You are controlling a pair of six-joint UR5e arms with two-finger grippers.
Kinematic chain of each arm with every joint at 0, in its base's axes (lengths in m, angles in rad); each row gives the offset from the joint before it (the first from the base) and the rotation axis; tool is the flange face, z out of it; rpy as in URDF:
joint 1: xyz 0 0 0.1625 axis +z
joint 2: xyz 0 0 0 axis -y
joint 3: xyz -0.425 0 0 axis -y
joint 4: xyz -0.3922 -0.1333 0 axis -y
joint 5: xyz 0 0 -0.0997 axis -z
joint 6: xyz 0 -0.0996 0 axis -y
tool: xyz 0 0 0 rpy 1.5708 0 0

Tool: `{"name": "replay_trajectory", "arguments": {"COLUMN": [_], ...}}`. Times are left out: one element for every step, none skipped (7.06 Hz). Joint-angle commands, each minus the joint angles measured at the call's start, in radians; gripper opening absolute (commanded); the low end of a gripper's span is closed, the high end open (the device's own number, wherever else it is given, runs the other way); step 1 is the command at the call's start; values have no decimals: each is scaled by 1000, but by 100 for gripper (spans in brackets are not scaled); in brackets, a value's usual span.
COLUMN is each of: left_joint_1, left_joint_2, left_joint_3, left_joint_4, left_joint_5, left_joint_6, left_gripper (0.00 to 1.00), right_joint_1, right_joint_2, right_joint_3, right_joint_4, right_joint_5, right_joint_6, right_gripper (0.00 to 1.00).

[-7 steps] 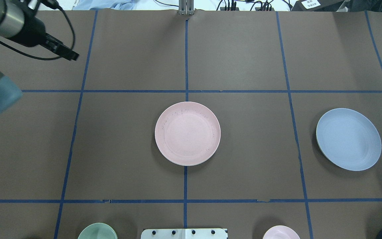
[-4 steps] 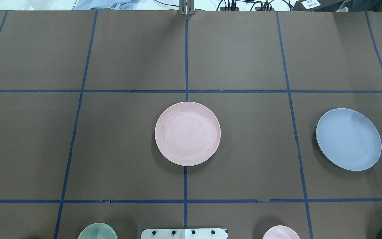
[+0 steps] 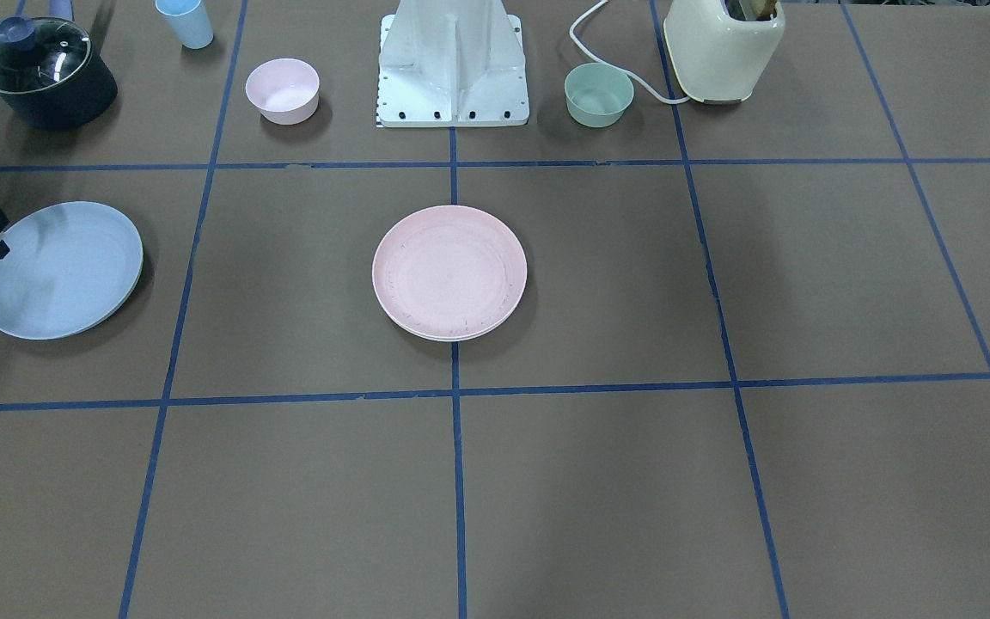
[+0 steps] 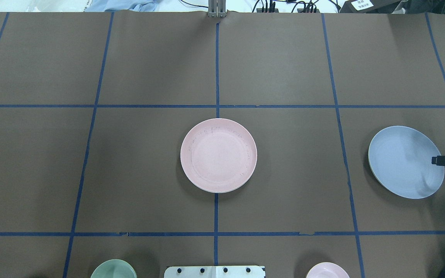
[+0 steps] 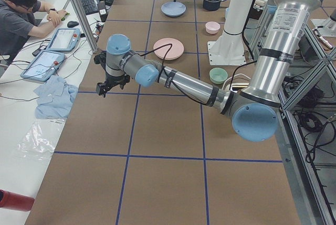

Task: Stack three plates with pink and blue
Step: 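Move the right gripper to the rim of the light blue plate and grasp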

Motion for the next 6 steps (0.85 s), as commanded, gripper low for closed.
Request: {"name": "replay_trajectory", "arguments": {"left_joint_1": [-1,1,-1,-1,-1,-1], "left_joint_2": [4,4,4,4,7,8], "left_joint_3": [-1,-1,-1,-1,-1,-3], "left_joint_4": [-1,-1,-1,-1,-1,-2], "left_joint_5": [-1,-2,-1,-1,-1,-1], "left_joint_6": [1,1,1,1,1,1], "left_gripper": [100,100,100,100,100,100], "right_joint_1": [-24,-24,-24,-24,-24,-23], "right_joint_2": [0,-1,0,2,13,31], "right_joint_3": [-15,-33,-68,-81,-79,-72], "right_joint_4": [11,37,71,95,96,96], "right_joint_5": [-7,-7,-9,-10,-9,-3], "right_joint_6": [8,10,10,13,34,50], "right_gripper": [51,51,47,27,0,0]}}
